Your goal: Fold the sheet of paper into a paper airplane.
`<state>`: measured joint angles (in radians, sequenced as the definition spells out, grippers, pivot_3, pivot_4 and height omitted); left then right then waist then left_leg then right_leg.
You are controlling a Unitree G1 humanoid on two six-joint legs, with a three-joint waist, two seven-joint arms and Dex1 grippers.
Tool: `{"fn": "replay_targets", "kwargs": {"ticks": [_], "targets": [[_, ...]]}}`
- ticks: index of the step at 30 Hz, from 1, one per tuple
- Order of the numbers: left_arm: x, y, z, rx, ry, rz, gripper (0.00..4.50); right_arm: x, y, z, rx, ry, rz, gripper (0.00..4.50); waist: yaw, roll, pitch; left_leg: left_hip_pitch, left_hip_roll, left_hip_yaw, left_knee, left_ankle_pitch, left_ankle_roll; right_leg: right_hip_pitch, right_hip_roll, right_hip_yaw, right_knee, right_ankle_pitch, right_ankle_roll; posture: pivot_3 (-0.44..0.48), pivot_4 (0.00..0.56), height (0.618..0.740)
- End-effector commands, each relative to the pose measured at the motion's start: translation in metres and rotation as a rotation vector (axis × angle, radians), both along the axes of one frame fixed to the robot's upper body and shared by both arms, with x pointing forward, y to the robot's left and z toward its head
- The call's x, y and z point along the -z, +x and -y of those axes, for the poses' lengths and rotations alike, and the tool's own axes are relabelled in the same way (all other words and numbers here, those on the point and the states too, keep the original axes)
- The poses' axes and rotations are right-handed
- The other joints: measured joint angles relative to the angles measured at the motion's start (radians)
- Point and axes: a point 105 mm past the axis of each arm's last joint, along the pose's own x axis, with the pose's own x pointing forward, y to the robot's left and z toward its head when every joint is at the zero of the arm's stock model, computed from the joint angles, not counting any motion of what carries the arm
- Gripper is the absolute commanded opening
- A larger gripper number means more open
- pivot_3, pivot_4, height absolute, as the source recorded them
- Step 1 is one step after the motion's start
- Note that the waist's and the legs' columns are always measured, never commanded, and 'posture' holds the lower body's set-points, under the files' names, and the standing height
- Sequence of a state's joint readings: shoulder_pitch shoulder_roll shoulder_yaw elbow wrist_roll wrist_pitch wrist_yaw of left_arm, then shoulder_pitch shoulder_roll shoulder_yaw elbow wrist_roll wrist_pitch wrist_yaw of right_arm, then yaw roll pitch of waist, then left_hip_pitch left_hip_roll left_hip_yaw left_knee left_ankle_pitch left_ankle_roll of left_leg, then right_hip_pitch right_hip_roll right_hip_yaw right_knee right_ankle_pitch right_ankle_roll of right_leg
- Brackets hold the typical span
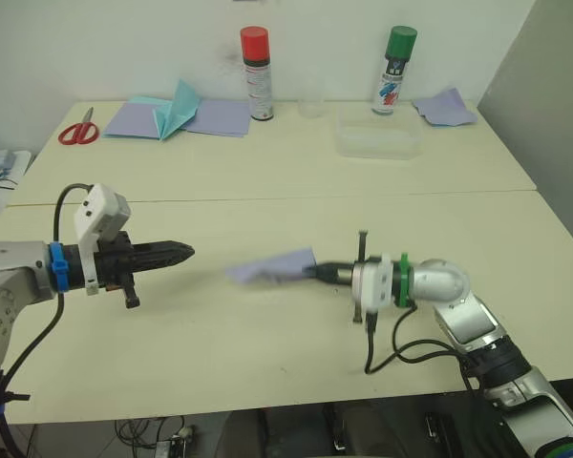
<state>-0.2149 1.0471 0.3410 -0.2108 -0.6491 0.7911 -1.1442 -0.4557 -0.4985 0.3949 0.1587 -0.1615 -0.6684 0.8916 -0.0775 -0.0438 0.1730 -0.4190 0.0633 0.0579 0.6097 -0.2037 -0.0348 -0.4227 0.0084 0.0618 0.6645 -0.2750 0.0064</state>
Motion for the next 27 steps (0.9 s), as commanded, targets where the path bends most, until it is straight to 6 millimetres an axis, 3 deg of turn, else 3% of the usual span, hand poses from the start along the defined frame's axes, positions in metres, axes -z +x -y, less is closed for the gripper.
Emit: {"fn": "replay_targets", "kwargs": {"ticks": [1, 4, 9, 14, 21, 26, 27], "targets": [[-0.004, -0.006, 0.004, 0.046, 0.027, -0.008, 0.00, 0.033, -0.011, 0.002, -0.113, -0.131, 0.152, 0.03, 0.000, 0.000, 0.000, 0.000, 0.000, 0.000, 0.000, 0.000, 0.000, 0.000, 0.000, 0.000, 0.000, 0.000, 0.000, 0.000, 0.150, 0.740], [0.008, -0.014, 0.017, 0.116, 0.071, -0.040, 0.00, 0.049, -0.014, 0.009, -0.147, -0.159, 0.167, 0.03, -0.001, 0.000, 0.000, 0.001, 0.000, 0.000, 0.000, 0.000, 0.000, 0.000, 0.000, 0.001, 0.002, 0.000, 0.000, 0.000, 0.150, 0.740], [0.027, -0.010, 0.041, 0.172, 0.076, -0.038, 0.00, 0.056, -0.022, 0.020, -0.188, -0.168, 0.187, 0.03, 0.012, -0.001, 0.000, 0.004, 0.000, 0.000, 0.004, 0.001, -0.002, 0.002, -0.002, 0.004, 0.010, 0.000, 0.000, 0.000, 0.150, 0.740], [0.040, -0.009, 0.059, 0.218, 0.056, -0.043, 0.00, 0.055, -0.025, 0.016, -0.192, -0.142, 0.135, 0.03, 0.024, -0.002, -0.001, 0.004, 0.000, 0.001, 0.015, 0.001, -0.002, 0.004, -0.002, 0.005, 0.016, 0.000, -0.001, 0.000, 0.150, 0.740], [0.048, -0.007, 0.059, 0.236, 0.065, -0.049, 0.00, 0.042, -0.031, 0.027, -0.204, -0.129, 0.114, 2.40, 0.026, -0.001, 0.000, 0.005, 0.000, 0.000, 0.020, 0.001, -0.001, 0.005, -0.001, 0.005, 0.017, 0.000, 0.000, 0.000, 0.150, 0.740], [0.052, 0.000, 0.064, 0.244, 0.058, -0.020, 0.00, 0.017, -0.043, 0.040, -0.210, -0.055, 0.025, 4.16, 0.040, -0.001, 0.000, 0.005, -0.001, 0.001, 0.020, 0.001, -0.001, 0.006, -0.003, 0.005, 0.016, 0.002, 0.003, 0.000, 0.150, 0.740], [0.053, 0.003, 0.067, 0.244, 0.051, -0.005, 0.00, 0.009, -0.041, 0.040, -0.191, -0.022, -0.007, 4.16, 0.043, -0.001, 0.000, 0.005, 0.000, 0.000, 0.020, 0.001, -0.001, 0.006, -0.003, 0.005, 0.016, 0.002, 0.004, 0.000, 0.150, 0.740]]}}
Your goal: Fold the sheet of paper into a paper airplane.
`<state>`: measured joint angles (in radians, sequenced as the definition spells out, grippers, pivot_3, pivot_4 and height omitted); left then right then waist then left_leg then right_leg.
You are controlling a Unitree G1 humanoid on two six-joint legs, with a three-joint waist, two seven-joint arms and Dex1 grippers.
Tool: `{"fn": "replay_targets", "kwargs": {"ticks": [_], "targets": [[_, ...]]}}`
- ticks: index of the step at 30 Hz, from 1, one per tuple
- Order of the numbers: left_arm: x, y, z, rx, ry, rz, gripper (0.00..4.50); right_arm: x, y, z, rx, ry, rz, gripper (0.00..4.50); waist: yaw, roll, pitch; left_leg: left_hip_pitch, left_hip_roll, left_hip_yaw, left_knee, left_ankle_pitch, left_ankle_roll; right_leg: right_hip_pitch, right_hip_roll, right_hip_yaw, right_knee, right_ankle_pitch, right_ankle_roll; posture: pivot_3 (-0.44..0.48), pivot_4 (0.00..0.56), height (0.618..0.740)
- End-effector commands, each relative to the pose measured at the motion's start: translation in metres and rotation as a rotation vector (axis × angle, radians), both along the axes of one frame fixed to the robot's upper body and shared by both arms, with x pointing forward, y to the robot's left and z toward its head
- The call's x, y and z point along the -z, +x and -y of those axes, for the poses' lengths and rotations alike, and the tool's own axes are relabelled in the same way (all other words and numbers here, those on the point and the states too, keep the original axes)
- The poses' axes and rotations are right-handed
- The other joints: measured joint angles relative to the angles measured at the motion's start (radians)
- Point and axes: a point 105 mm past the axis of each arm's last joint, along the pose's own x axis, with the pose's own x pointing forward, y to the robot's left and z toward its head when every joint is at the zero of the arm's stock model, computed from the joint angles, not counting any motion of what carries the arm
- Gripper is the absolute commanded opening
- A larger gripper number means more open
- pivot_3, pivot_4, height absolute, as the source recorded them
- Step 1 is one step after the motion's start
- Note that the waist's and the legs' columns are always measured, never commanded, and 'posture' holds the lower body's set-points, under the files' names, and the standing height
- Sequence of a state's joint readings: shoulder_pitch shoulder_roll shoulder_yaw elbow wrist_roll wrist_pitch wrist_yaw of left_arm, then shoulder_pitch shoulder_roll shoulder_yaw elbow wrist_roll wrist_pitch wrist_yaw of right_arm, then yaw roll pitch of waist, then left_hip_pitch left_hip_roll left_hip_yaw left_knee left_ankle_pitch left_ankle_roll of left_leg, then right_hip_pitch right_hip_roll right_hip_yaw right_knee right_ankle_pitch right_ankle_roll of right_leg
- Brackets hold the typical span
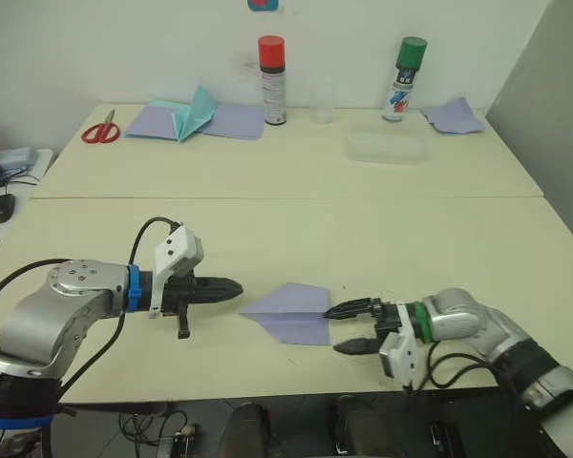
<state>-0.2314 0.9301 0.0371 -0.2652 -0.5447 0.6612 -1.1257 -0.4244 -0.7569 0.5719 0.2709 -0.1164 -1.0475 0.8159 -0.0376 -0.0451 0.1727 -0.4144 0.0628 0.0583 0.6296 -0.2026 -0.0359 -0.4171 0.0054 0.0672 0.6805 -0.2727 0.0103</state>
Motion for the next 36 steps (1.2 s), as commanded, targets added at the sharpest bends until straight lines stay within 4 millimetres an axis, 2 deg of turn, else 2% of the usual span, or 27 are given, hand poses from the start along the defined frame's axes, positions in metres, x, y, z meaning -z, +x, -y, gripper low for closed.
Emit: {"fn": "replay_targets", "kwargs": {"ticks": [1, 3, 6, 8, 10, 14, 19, 28, 32, 36], "targets": [[-0.004, 0.007, 0.013, 0.027, -0.019, 0.073, 0.00, -0.031, 0.002, -0.005, 0.031, 0.131, -0.100, 4.16, 0.004, 0.000, 0.000, 0.000, 0.000, 0.000, 0.000, 0.000, 0.000, 0.000, 0.000, 0.000, 0.000, 0.000, 0.000, 0.000, 0.150, 0.740], [0.000, 0.010, 0.018, 0.032, -0.021, 0.084, 0.00, -0.044, 0.011, -0.009, 0.088, 0.187, -0.189, 3.98, 0.003, 0.000, 0.000, 0.000, 0.001, 0.000, 0.000, 0.000, 0.000, 0.000, 0.001, 0.001, 0.001, 0.000, 0.000, 0.000, 0.150, 0.740], [0.006, 0.008, 0.026, 0.056, -0.019, 0.081, 0.00, -0.054, 0.021, -0.014, 0.163, 0.208, -0.293, 3.15, 0.003, 0.000, 0.000, 0.001, 0.001, -0.001, 0.001, 0.000, 0.000, 0.001, 0.004, 0.002, 0.001, 0.002, -0.002, 0.000, 0.150, 0.740], [0.010, 0.004, 0.030, 0.076, -0.009, 0.072, 0.00, -0.062, 0.026, -0.019, 0.226, 0.231, -0.410, 2.35, 0.005, 0.000, 0.000, 0.001, 0.001, -0.001, 0.001, 0.000, 0.000, 0.000, 0.005, 0.001, 0.001, 0.002, -0.003, 0.000, 0.150, 0.740], [0.026, 0.002, 0.032, 0.110, 0.070, 0.082, 0.00, -0.069, 0.030, -0.027, 0.284, 0.263, -0.541, 1.62, 0.006, 0.000, 0.000, 0.001, 0.002, -0.001, 0.001, 0.000, 0.000, 0.000, 0.006, 0.000, 0.001, 0.002, -0.003, 0.000, 0.150, 0.740], [0.033, 0.002, 0.038, 0.125, 0.094, 0.093, 0.00, -0.072, 0.027, -0.030, 0.319, 0.250, -0.652, 0.03, 0.008, 0.000, 0.000, -0.001, 0.002, -0.001, 0.000, 0.000, 0.000, -0.001, 0.006, 0.001, 0.001, 0.002, -0.004, 0.000, 0.150, 0.740], [0.043, -0.009, 0.043, 0.177, 0.117, 0.054, 0.00, -0.071, 0.019, -0.028, 0.348, 0.225, -0.682, 0.01, 0.008, 0.000, 0.000, -0.003, 0.001, 0.000, 0.000, 0.000, 0.000, -0.003, 0.006, -0.001, 0.000, 0.002, -0.003, 0.000, 0.150, 0.740], [0.053, -0.026, 0.053, 0.256, 0.135, 0.033, 0.00, -0.068, 0.027, -0.023, 0.412, 0.221, -0.670, 0.01, 0.007, 0.000, 0.000, -0.002, 0.001, 0.000, 0.001, 0.000, 0.000, -0.003, 0.007, -0.002, 0.001, 0.002, -0.002, 0.000, 0.150, 0.740], [0.061, -0.030, 0.053, 0.276, 0.174, 0.044, 0.00, -0.063, 0.024, -0.025, 0.403, 0.193, -0.696, 0.01, 0.007, 0.000, 0.000, -0.002, 0.001, 0.000, 0.001, 0.000, 0.000, -0.003, 0.008, -0.002, 0.001, 0.002, -0.003, 0.000, 0.150, 0.740], [0.076, -0.031, 0.049, 0.284, 0.239, 0.055, 0.00, -0.034, 0.017, -0.027, 0.445, 0.080, -0.803, 0.01, 0.007, 0.000, -0.001, -0.002, 0.001, 0.000, 0.001, 0.000, 0.000, -0.002, 0.007, -0.002, 0.001, 0.002, -0.003, 0.000, 0.150, 0.740]]}}
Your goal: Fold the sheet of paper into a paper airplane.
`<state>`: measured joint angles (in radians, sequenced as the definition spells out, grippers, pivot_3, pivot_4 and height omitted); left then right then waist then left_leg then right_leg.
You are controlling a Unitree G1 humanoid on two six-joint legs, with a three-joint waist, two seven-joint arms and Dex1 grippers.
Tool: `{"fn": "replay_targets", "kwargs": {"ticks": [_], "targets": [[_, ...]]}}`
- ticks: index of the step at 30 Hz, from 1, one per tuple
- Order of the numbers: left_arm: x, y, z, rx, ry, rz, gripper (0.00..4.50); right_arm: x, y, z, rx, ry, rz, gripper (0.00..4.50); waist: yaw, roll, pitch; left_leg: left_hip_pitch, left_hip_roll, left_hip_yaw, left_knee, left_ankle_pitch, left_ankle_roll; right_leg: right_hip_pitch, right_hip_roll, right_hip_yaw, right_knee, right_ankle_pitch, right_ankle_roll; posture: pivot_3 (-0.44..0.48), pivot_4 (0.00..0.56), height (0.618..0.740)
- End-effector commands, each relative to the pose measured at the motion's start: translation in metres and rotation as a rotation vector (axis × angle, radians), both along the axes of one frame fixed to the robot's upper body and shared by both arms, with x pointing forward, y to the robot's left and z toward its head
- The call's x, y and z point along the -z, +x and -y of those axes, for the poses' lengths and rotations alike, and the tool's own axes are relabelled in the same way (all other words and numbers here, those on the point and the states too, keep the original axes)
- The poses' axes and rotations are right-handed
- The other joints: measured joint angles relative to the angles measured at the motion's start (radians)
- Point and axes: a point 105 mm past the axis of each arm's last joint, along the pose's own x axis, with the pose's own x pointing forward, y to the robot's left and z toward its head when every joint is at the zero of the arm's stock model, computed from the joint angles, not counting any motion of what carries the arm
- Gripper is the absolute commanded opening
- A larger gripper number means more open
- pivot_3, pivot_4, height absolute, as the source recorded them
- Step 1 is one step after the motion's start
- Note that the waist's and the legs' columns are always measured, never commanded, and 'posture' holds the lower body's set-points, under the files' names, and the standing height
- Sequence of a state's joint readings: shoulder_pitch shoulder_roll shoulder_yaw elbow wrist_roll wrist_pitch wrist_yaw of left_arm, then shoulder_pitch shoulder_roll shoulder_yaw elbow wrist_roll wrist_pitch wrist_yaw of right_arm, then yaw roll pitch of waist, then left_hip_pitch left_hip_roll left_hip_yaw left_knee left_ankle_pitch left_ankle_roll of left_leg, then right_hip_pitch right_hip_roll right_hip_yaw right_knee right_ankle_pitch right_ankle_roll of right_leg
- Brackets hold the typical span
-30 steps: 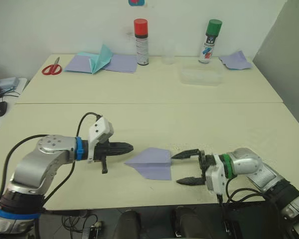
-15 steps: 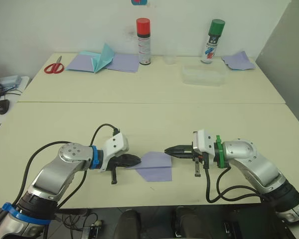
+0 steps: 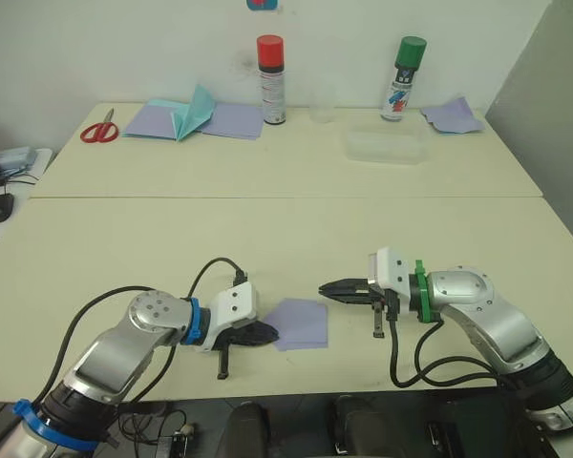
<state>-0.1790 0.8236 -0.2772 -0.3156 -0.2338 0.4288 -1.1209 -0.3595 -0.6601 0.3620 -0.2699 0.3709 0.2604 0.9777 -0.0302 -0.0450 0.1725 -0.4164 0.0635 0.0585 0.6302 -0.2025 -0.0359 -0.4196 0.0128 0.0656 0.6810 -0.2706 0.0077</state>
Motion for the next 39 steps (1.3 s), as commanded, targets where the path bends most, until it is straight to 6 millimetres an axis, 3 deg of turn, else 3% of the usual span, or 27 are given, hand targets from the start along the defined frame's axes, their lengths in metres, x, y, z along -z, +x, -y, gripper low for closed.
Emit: {"fn": "replay_targets", "kwargs": {"ticks": [1, 6, 12, 18, 22, 29, 39], "targets": [[0.011, -0.004, -0.002, 0.019, 0.052, 0.013, 0.00, 0.017, -0.002, -0.001, 0.025, -0.049, -0.073, 0.01, 0.000, 0.000, -0.001, 0.000, 0.000, 0.000, 0.000, 0.000, 0.000, 0.000, 0.000, 0.000, 0.000, 0.000, 0.000, 0.000, 0.150, 0.740], [0.015, -0.007, -0.006, -0.007, 0.057, 0.006, 0.00, 0.020, 0.016, 0.004, 0.170, 0.013, -0.204, 0.01, 0.000, 0.001, -0.001, 0.001, 0.000, 0.000, 0.000, 0.000, 0.000, 0.000, 0.000, 0.001, 0.000, 0.001, 0.001, 0.000, 0.150, 0.740], [0.013, -0.011, -0.016, -0.049, 0.038, -0.012, 0.00, 0.015, 0.012, 0.018, 0.248, 0.043, -0.422, 0.01, -0.002, 0.001, -0.002, 0.001, 0.001, 0.000, 0.000, 0.000, 0.000, 0.000, 0.000, 0.001, 0.000, 0.001, 0.001, 0.000, 0.150, 0.740], [0.011, -0.005, -0.021, -0.087, 0.011, -0.011, 0.00, 0.021, 0.000, 0.023, 0.321, 0.030, -0.720, 2.00, -0.003, 0.001, -0.002, 0.001, 0.001, -0.001, 0.000, 0.000, 0.000, 0.000, 0.001, 0.001, 0.001, 0.000, 0.001, 0.000, 0.150, 0.740], [0.012, -0.004, -0.023, -0.085, 0.022, -0.004, 0.00, 0.026, 0.003, 0.019, 0.397, 0.046, -0.908, 2.00, -0.007, 0.001, -0.002, 0.001, 0.001, -0.001, 0.000, 0.000, 0.000, 0.000, 0.001, 0.002, 0.001, 0.001, 0.001, 0.000, 0.150, 0.740], [0.010, -0.001, -0.022, -0.083, 0.013, -0.006, 0.00, 0.035, 0.007, 0.009, 0.476, 0.024, -1.085, 2.00, -0.007, 0.001, -0.002, 0.001, 0.001, -0.001, 0.000, 0.000, 0.000, 0.000, 0.001, 0.002, 0.000, 0.002, 0.002, 0.000, 0.150, 0.740], [0.014, -0.010, -0.016, -0.068, 0.004, -0.028, 0.00, 0.047, 0.015, 0.006, 0.555, 0.065, -1.177, 2.00, -0.017, 0.002, -0.007, 0.001, 0.001, -0.001, 0.000, 0.000, 0.000, 0.000, 0.001, 0.002, 0.000, 0.002, 0.002, 0.000, 0.150, 0.740]]}}
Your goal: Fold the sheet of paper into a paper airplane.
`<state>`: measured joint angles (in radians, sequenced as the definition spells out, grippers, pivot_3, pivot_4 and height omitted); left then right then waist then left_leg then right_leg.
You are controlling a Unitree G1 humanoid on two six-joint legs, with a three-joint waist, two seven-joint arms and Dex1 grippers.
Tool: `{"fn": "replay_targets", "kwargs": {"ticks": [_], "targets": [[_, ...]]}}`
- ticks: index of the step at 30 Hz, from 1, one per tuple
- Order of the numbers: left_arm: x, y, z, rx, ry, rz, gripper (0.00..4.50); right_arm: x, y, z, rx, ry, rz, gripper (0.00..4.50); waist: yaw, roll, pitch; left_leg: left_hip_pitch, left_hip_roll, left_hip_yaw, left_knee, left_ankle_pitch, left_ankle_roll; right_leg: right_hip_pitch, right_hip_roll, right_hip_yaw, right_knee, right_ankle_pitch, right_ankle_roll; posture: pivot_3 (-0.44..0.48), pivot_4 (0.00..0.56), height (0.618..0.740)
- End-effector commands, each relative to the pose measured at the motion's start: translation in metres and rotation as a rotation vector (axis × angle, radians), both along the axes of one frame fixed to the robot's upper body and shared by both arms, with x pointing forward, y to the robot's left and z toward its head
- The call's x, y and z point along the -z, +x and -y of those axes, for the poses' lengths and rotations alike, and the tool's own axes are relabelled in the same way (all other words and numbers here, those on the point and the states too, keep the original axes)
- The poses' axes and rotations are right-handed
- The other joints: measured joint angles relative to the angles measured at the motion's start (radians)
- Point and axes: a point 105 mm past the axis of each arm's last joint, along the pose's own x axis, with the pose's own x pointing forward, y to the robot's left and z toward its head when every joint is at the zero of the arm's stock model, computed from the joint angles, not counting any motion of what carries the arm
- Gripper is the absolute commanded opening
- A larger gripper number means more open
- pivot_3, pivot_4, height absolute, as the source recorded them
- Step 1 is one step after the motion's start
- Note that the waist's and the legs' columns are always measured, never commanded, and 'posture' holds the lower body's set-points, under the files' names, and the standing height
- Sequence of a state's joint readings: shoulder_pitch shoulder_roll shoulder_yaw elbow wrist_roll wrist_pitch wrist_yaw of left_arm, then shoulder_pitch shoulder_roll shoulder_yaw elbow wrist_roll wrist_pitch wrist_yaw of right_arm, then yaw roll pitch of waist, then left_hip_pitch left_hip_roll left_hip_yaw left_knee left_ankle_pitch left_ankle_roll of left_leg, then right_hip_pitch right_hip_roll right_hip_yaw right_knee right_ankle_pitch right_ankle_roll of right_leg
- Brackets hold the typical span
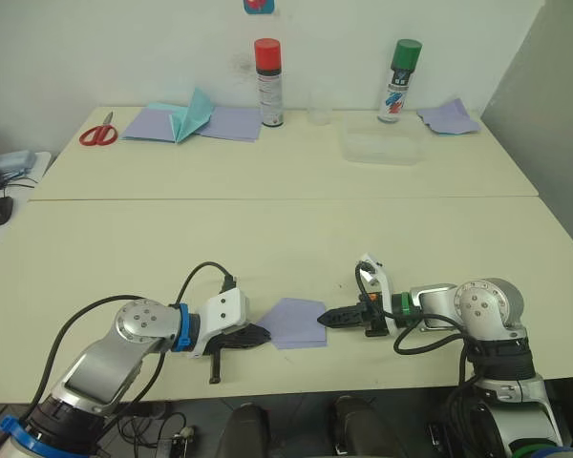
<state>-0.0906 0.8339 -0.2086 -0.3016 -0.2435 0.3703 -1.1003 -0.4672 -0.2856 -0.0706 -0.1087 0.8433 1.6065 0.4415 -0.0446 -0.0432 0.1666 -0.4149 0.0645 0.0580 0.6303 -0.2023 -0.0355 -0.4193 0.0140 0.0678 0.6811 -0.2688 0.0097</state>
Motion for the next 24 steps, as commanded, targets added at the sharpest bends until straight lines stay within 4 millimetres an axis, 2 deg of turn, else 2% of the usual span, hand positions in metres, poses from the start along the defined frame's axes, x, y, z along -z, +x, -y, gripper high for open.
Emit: {"fn": "replay_targets", "kwargs": {"ticks": [1, 5, 13, 18, 24], "targets": [[0.009, -0.008, 0.000, -0.003, 0.020, -0.043, 0.00, 0.001, 0.011, -0.002, 0.075, 0.026, -0.035, 2.00, -0.006, 0.000, -0.002, 0.000, 0.000, 0.000, 0.000, 0.000, 0.000, 0.000, 0.000, 0.000, 0.000, 0.000, 0.000, 0.000, 0.150, 0.740], [0.011, -0.011, 0.002, 0.002, 0.017, -0.049, 0.00, -0.001, 0.019, -0.007, 0.101, 0.045, -0.053, 2.00, -0.013, 0.001, -0.002, 0.000, 0.000, 0.000, 0.000, 0.000, 0.000, 0.000, 0.000, 0.001, 0.000, 0.001, 0.002, 0.000, 0.150, 0.740], [0.013, -0.014, 0.005, 0.018, 0.020, -0.055, 0.00, 0.000, 0.012, -0.025, 0.022, 0.095, -0.097, 2.00, -0.013, 0.001, -0.003, 0.000, 0.000, 0.000, -0.001, 0.000, 0.001, 0.000, 0.000, 0.001, -0.001, 0.001, 0.002, 0.000, 0.150, 0.740], [0.014, -0.011, 0.004, 0.027, 0.032, -0.048, 0.00, -0.008, 0.017, -0.039, 0.002, 0.178, -0.097, 2.00, -0.013, 0.001, -0.003, 0.000, 0.000, 0.000, -0.001, 0.000, 0.001, 0.000, 0.000, 0.001, -0.001, 0.001, 0.002, 0.000, 0.150, 0.740], [0.015, -0.010, 0.007, 0.039, 0.032, -0.048, 0.00, -0.006, 0.016, -0.052, -0.020, 0.201, -0.090, 2.00, -0.010, 0.001, -0.003, -0.001, -0.001, 0.000, -0.001, 0.000, 0.001, -0.001, -0.001, 0.001, -0.002, 0.001, 0.002, 0.000, 0.150, 0.740]]}}
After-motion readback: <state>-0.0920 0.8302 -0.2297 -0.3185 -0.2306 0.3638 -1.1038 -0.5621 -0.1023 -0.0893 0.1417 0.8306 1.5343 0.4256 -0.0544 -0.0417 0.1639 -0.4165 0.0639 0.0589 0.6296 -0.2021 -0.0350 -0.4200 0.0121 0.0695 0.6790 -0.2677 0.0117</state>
